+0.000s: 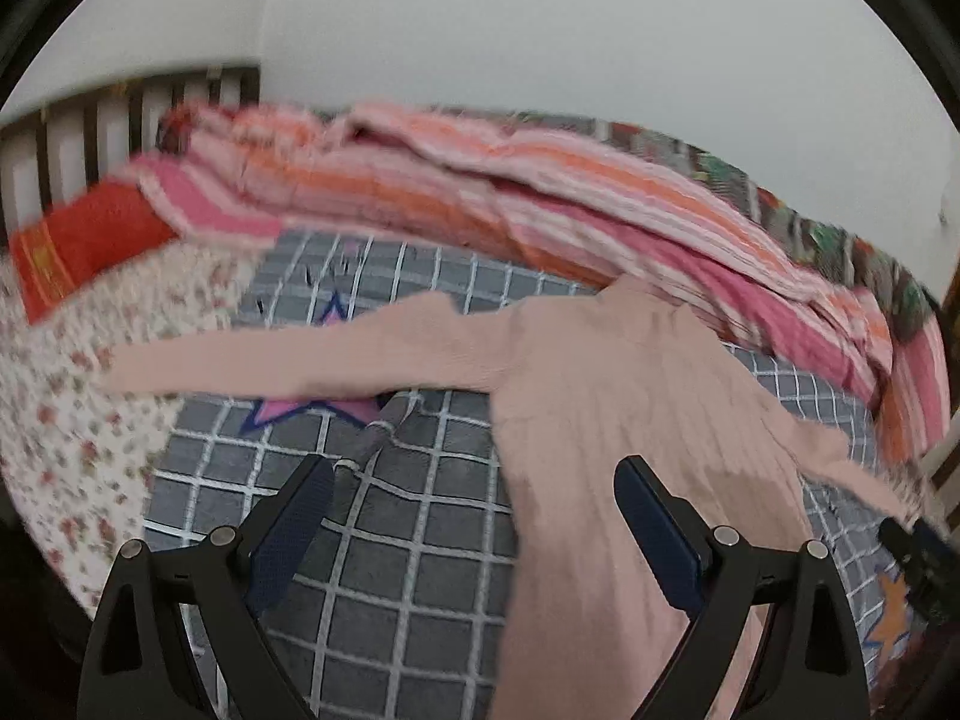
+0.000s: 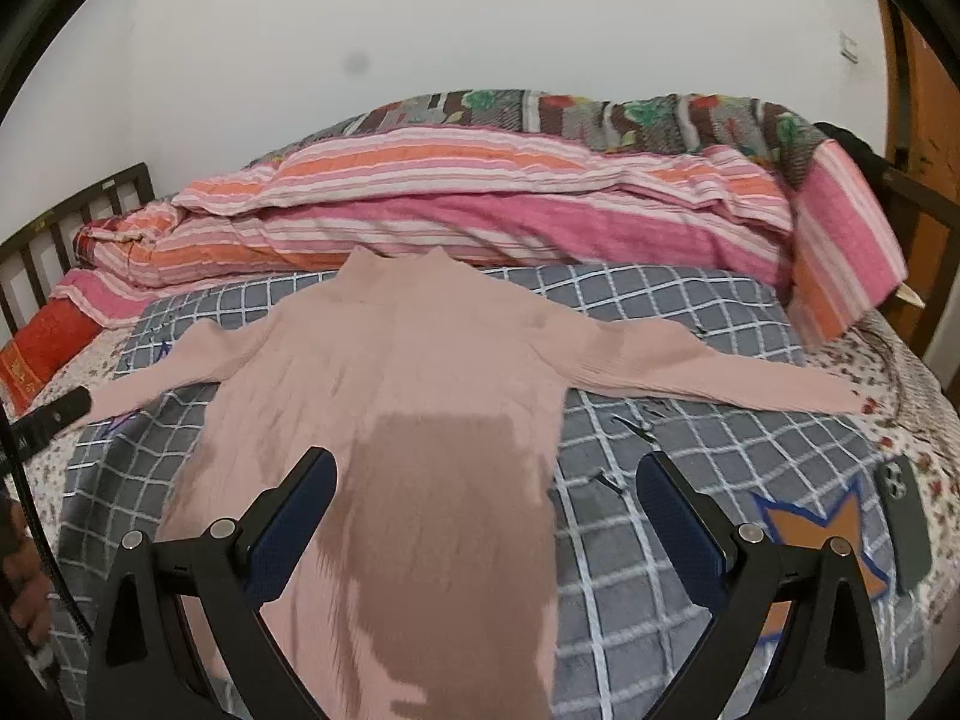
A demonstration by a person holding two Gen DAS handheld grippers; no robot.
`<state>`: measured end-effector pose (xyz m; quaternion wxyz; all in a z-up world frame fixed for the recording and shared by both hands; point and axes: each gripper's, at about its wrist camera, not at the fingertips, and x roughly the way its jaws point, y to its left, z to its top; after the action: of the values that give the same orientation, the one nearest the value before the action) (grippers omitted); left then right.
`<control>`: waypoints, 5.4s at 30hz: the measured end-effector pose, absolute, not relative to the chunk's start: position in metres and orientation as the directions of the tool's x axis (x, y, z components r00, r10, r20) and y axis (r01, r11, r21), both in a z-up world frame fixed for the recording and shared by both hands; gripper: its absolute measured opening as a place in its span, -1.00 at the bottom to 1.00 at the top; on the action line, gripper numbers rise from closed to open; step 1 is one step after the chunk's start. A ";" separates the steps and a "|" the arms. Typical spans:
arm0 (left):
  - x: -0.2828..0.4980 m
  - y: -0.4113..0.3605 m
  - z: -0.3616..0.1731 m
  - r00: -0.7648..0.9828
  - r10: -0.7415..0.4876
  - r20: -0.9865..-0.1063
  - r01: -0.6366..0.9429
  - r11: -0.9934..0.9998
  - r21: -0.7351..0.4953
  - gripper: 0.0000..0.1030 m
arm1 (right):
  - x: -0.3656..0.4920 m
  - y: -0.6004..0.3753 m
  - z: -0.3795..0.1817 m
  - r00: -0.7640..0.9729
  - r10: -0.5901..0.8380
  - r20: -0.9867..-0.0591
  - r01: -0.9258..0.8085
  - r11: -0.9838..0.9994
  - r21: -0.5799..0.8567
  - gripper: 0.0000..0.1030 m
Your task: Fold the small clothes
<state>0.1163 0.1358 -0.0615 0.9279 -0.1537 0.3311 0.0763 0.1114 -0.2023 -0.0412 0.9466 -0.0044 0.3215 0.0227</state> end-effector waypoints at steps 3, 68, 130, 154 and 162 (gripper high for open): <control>0.132 0.173 -0.079 0.758 0.006 -0.652 -0.292 0.898 -0.331 0.77 | 0.137 -0.199 -0.053 0.778 0.058 -0.625 -0.051 0.998 0.029 0.89; 0.322 -0.087 -0.075 0.746 -0.137 -0.652 0.126 0.990 -0.064 -0.80 | 0.227 -0.327 -0.094 0.806 0.038 -0.590 0.103 0.973 0.204 0.77; 0.285 0.113 -0.163 0.678 -0.176 -0.713 -0.095 0.942 -0.323 -0.55 | 0.273 -0.183 -0.107 0.705 0.183 -0.685 -0.182 0.980 0.074 0.08; 0.291 0.119 -0.167 0.671 -0.215 -0.709 -0.089 0.927 -0.365 -0.55 | 0.331 -0.244 -0.136 0.594 0.154 -0.790 -0.074 0.988 0.137 -0.27; 0.298 0.125 -0.168 0.672 -0.239 -0.701 -0.098 0.909 -0.404 -0.52 | 0.329 -0.258 -0.150 0.576 0.233 -0.784 -0.103 0.972 0.213 -0.80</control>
<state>0.2982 0.1247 -0.1684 0.8902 -0.2091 0.4029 -0.0395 0.3289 -0.2577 -0.1501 0.8846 0.0721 0.4507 0.0950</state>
